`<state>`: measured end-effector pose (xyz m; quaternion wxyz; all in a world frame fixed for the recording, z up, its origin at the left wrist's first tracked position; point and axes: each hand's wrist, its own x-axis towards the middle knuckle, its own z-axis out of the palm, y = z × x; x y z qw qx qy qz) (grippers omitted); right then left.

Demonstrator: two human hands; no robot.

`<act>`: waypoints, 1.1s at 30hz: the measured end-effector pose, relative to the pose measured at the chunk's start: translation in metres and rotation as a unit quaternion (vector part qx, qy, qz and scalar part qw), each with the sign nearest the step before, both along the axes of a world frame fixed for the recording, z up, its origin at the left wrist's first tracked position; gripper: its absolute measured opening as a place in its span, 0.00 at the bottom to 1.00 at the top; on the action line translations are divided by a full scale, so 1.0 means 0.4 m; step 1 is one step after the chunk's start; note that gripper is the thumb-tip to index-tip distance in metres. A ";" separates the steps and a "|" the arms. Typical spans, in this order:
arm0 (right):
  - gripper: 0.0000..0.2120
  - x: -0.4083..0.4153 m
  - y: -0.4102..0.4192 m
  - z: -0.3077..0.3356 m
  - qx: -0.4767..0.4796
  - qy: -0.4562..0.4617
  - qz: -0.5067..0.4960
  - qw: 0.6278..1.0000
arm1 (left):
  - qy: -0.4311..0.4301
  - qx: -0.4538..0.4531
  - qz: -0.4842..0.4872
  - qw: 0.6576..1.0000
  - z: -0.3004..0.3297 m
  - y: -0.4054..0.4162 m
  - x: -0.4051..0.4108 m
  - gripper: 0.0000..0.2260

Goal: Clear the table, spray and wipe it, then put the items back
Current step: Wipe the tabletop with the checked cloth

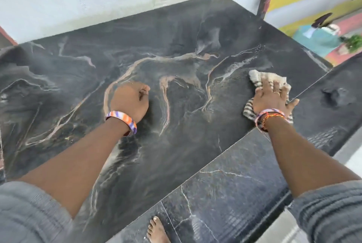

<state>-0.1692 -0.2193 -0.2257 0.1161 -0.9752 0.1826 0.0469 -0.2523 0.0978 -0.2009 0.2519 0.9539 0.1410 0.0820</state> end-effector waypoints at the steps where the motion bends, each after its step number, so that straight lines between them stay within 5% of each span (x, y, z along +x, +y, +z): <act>1: 0.24 -0.002 -0.015 -0.003 -0.003 -0.007 0.001 1.000 | 0.001 -0.006 -0.004 1.000 -0.001 -0.018 0.004 0.12; 6: 0.23 -0.083 0.051 -0.011 -0.015 -0.057 0.138 0.989 | 0.002 0.003 0.008 1.000 -0.008 -0.105 0.009 0.11; 10: 0.23 -0.237 0.145 -0.018 0.043 -0.088 0.401 0.911 | 0.009 0.004 0.060 0.998 -0.006 -0.186 0.001 0.11; 14: 0.20 -0.251 0.092 -0.028 0.058 -0.081 0.497 0.862 | 0.005 0.009 0.059 0.998 0.010 -0.306 0.026 0.12; 25: 0.23 0.076 -0.228 -0.021 0.034 -0.051 0.240 0.969 | -0.010 0.019 -0.026 0.999 0.015 -0.547 0.239 0.12; 33: 0.24 0.348 -0.425 -0.021 0.024 -0.029 0.021 0.999 | -0.022 -0.012 -0.105 0.994 -0.010 -0.676 0.549 0.12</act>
